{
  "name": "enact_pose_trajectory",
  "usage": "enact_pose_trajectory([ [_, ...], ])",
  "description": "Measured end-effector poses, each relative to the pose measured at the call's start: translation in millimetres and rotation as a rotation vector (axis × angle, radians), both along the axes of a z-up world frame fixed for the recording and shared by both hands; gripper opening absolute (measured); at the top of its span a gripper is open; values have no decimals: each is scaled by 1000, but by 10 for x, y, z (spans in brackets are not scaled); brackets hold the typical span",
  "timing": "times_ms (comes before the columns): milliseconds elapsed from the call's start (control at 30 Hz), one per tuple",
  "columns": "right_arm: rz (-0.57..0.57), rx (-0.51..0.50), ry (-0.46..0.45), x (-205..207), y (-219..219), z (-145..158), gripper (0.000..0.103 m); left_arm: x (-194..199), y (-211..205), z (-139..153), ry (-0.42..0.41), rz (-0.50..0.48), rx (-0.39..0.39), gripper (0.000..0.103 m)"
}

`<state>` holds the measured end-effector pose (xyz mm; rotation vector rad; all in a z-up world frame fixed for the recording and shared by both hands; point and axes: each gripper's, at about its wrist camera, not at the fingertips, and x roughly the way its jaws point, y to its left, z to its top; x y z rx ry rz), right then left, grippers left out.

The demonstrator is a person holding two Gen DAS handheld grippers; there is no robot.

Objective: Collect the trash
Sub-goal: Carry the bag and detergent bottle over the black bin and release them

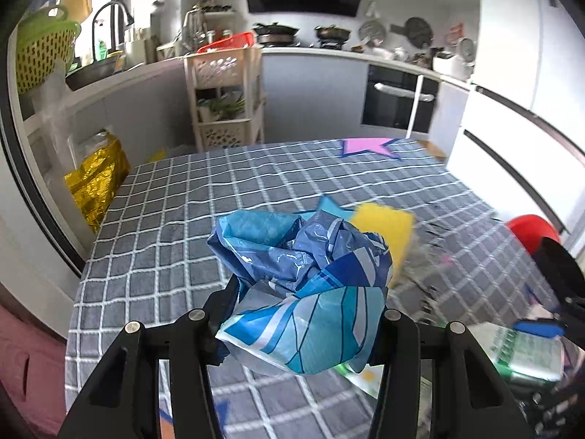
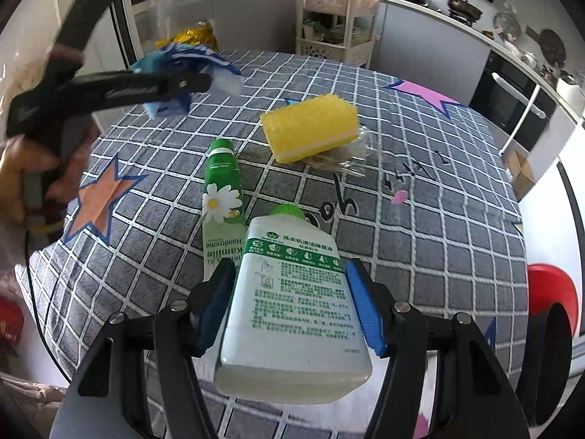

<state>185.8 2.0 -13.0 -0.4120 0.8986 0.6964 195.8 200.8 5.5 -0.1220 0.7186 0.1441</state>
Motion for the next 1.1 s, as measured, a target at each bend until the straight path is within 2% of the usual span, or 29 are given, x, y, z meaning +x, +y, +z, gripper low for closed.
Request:
enact_pose_trajectory([
  [400, -131, 117, -40, -310, -614, 267, 63, -581, -721, 194, -56, -144, -51, 103],
  [600, -229, 180, -94, -442, -1065, 492, 63, -755, -1094, 392, -99, -223, -42, 103],
  [1100, -460, 251, -231, -545, -2176, 917, 63, -722, -2146, 774, -164, -430, -59, 103],
])
